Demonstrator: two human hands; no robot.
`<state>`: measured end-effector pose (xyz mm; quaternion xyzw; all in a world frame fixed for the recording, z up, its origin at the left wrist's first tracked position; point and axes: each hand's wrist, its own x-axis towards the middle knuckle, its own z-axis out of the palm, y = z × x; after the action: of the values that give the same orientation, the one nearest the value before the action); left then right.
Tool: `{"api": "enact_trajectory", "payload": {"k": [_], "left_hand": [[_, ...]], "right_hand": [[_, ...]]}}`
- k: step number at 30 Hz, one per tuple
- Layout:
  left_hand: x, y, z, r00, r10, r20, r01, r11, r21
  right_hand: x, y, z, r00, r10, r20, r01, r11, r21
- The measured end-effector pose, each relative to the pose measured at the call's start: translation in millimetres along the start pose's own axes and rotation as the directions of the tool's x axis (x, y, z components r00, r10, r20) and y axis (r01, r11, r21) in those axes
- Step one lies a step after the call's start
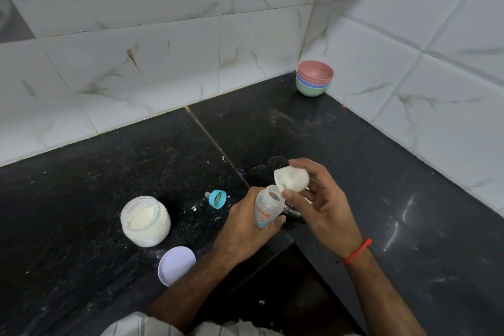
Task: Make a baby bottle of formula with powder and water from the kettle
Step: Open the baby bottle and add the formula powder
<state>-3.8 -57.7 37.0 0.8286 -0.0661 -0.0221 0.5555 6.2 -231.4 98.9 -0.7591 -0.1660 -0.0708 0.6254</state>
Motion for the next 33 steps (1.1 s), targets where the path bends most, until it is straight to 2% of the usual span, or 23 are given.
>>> {"api": "enact_trajectory", "payload": {"k": [4,7,11,14,17,21,24,28,31,33], "left_hand": [[2,1,-1,1.000,0.015,-0.011,-0.015,1.000,-0.009],[1,-3,-1,1.000,0.018,-0.011,-0.019,1.000,-0.017],[0,-3,-2,1.000,0.019,-0.005,-0.019,1.000,-0.006],[1,-3,-2,1.000,0.015,-0.008,-0.015,0.999,-0.035],[3,-3,-2,1.000,0.013,0.004,-0.013,1.000,-0.022],[5,-6,-2,1.000,0.010,-0.007,-0.011,0.999,-0.037],[6,-8,-1,1.000,0.015,-0.003,-0.015,1.000,-0.015],[7,-13,0,0.999,0.033,-0.030,-0.034,0.999,-0.032],[9,-14,-1,0.999,0.037,-0.009,-0.037,0.999,-0.001],[10,-15,-2,0.999,0.028,-0.017,-0.028,1.000,-0.013]], "right_hand": [[-5,0,5,0.989,-0.146,0.000,0.145,0.982,-0.121],[-5,3,5,0.981,-0.172,0.088,0.188,0.958,-0.217],[-5,-3,7,0.957,-0.284,0.050,0.285,0.908,-0.306],[0,-4,5,0.936,-0.295,0.191,0.346,0.864,-0.366],[1,-3,5,0.926,-0.354,0.134,0.378,0.844,-0.381],[2,-4,7,0.925,-0.318,0.207,0.375,0.852,-0.365],[1,-4,8,0.916,-0.390,0.092,0.393,0.832,-0.392],[5,-4,8,0.922,-0.331,0.199,0.383,0.851,-0.359],[5,-2,7,0.919,-0.380,0.108,0.391,0.832,-0.393],[7,1,7,0.936,-0.313,0.159,0.351,0.865,-0.359]]}}
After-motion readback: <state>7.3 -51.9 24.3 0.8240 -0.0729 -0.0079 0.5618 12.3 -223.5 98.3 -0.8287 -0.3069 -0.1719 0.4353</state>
